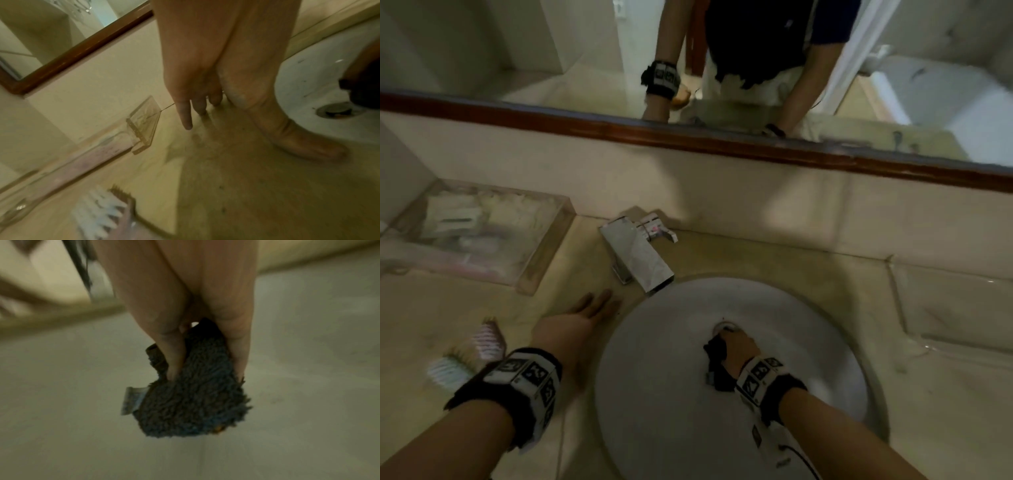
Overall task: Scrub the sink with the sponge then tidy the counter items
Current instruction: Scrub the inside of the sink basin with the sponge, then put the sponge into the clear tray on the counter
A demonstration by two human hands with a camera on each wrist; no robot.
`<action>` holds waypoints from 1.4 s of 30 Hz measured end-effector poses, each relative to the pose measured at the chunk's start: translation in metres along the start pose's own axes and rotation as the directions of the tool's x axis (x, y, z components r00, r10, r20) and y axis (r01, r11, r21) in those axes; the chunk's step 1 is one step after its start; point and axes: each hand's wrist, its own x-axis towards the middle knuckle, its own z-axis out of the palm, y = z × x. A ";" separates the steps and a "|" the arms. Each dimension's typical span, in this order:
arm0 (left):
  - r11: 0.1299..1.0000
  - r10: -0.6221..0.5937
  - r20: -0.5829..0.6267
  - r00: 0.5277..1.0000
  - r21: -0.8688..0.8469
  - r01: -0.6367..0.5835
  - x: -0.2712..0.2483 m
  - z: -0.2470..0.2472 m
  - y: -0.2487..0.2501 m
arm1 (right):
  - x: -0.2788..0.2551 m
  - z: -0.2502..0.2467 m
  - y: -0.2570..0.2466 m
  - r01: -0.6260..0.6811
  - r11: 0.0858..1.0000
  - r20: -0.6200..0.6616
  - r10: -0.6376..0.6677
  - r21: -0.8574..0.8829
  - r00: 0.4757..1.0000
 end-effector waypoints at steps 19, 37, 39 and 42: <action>0.333 0.243 -0.432 0.869 -0.804 -0.493 -0.093 -0.098 0.175 | -0.219 -0.089 -0.009 0.747 0.410 -0.746 -0.203 0.523 0.634; -0.014 0.363 -0.355 0.861 -0.927 -0.376 -0.077 -0.106 0.241 | -0.246 -0.093 0.087 0.540 0.631 -0.664 -0.052 0.557 0.746; 0.001 0.337 -0.365 0.868 -0.922 -0.388 -0.068 -0.110 0.262 | -0.240 -0.098 0.104 0.494 0.644 -0.681 0.058 0.584 0.730; 0.061 0.262 -0.359 0.896 -0.920 -0.386 -0.054 -0.118 0.300 | -0.233 -0.114 0.136 0.485 0.636 -0.679 0.084 0.601 0.730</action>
